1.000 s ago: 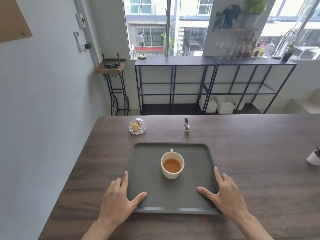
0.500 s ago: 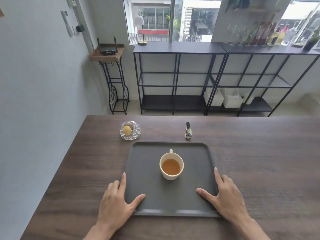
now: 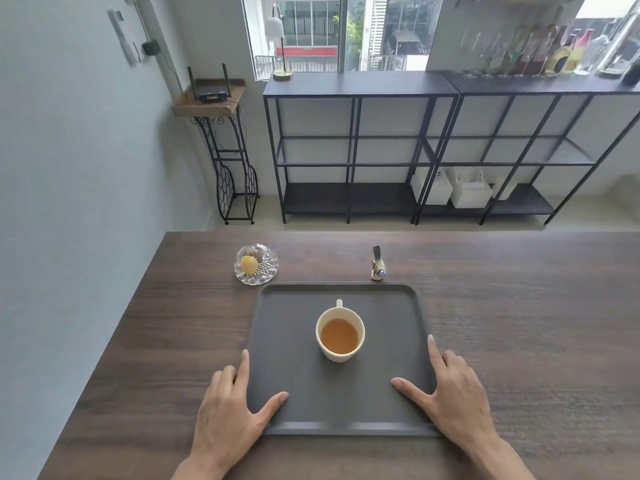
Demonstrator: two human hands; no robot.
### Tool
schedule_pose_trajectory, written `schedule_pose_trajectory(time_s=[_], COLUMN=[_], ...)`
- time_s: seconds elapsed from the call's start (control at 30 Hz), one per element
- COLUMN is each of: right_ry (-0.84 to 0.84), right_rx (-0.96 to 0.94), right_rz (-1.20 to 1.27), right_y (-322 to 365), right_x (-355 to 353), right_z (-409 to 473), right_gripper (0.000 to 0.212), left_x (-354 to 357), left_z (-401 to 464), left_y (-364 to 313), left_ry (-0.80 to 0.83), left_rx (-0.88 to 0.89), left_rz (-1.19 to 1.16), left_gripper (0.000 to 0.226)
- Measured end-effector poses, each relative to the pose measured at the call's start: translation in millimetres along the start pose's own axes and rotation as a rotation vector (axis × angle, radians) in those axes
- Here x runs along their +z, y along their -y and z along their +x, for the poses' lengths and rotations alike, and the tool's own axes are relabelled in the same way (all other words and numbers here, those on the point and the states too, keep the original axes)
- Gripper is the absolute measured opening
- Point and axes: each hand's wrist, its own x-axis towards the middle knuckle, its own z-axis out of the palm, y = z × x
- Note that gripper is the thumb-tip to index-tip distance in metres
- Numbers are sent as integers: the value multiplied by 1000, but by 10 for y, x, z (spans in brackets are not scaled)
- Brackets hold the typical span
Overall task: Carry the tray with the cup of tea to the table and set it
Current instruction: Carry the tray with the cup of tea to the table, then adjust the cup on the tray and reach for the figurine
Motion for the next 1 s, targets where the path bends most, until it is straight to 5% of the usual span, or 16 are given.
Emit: schedule_pose_trajectory(time_s=[0.77, 1.0], right_ry=[-15, -142], right_rx=[-21, -46], right_rz=[28, 118], right_y=[-76, 64], right_x=[51, -102], right_z=[62, 53], right_gripper=[110, 85], left_x=[-76, -302], left_z=[81, 214], left_y=[-39, -230], left_ry=[71, -22], left_rx=[-15, 52], left_rz=[61, 23], left_gripper=[114, 105])
